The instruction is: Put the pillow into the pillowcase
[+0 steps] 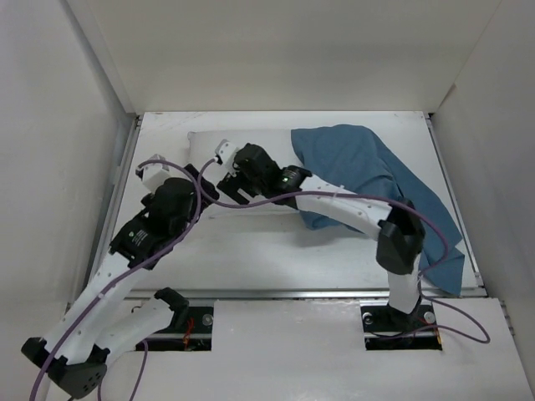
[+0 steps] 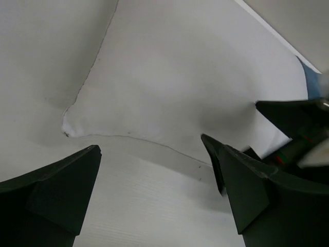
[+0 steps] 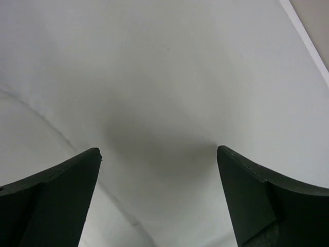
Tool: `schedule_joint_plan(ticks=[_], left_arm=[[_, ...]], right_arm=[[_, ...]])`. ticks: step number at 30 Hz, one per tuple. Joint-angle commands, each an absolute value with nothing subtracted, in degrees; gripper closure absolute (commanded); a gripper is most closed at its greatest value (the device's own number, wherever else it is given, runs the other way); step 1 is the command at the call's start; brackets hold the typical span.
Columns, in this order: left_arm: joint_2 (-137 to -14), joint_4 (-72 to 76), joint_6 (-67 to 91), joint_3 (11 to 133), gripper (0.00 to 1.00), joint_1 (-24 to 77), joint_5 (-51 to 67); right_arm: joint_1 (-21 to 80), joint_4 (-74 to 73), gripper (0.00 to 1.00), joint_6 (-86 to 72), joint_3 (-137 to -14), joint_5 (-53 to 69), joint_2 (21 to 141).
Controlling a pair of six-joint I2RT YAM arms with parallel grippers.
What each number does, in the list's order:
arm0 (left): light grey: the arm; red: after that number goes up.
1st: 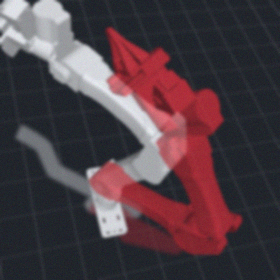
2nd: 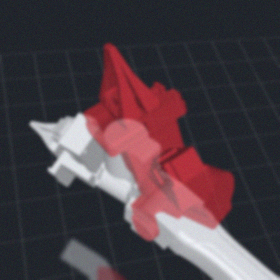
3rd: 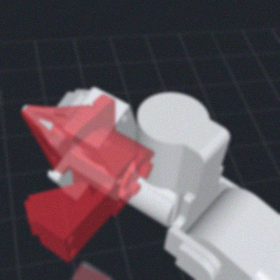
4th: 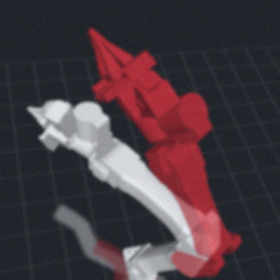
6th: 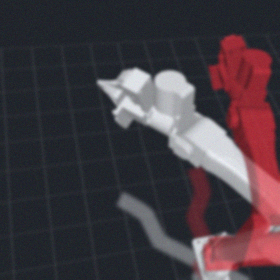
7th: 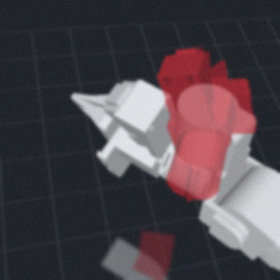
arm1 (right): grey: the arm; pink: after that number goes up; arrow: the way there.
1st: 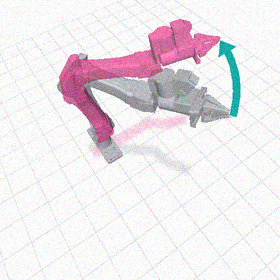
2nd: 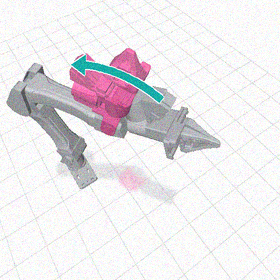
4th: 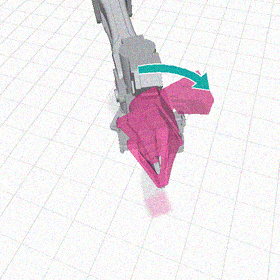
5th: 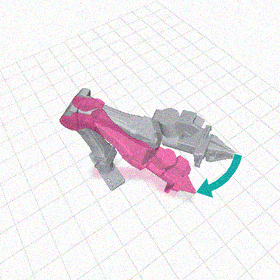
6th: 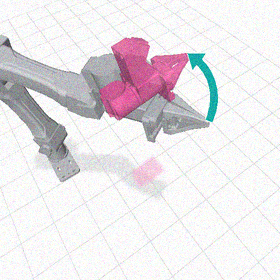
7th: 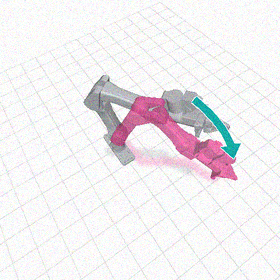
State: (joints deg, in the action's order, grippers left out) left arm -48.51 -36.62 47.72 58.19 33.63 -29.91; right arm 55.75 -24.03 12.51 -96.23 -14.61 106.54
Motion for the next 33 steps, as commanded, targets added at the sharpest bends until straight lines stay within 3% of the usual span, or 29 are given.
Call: schedule_joint_plan(ticks=[1,5,6,8,9,10,12,15,23,30,33], left_arm=[[-45.18,-40.60,53.70,57.22,0.00,33.22,-31.99],[-42.46,-43.67,55.54,57.74,0.00,33.22,-33.39],[-41.93,-45.42,56.24,58.44,0.00,33.22,-33.92],[-41.31,-46.84,56.86,59.15,0.00,33.22,-34.72],[-40.70,-47.37,56.87,59.67,0.00,33.22,-35.33],[-40.69,-47.37,56.87,59.68,0.00,33.22,-35.33],[-39.99,-47.37,56.87,60.20,0.00,33.22,-35.33],[-39.99,-45.01,55.12,60.21,0.00,33.22,-33.93],[-42.70,-33.24,51.77,55.38,0.00,33.22,-26.90],[-52.00,-14.64,55.19,46.51,0.00,32.70,-16.01],[-59.28,-4.34,55.20,41.32,0.00,31.30,-6.00]], right_arm=[[55.90,-21.54,0.00,21.44,-104.57,-16.97,111.95],[55.90,-23.72,0.00,22.94,-111.07,-16.09,122.76],[55.29,-23.73,0.06,22.24,-111.09,-15.47,126.44],[53.36,-24.61,0.32,20.58,-113.37,-10.58,129.27],[52.57,-25.31,0.59,19.17,-113.38,-9.24,130.16],[51.78,-25.83,0.69,17.33,-113.99,-7.75,130.69],[49.58,-25.84,1.00,14.95,-113.12,-7.90,129.56],[46.60,-20.23,1.00,12.58,-107.52,-8.79,121.75],[34.02,-16.26,1.00,2.82,-104.59,7.02,97.15],[26.90,-20.03,1.00,0.97,-109.59,9.40,88.79],[25.22,-20.57,1.00,0.26,-109.60,9.40,86.49]])
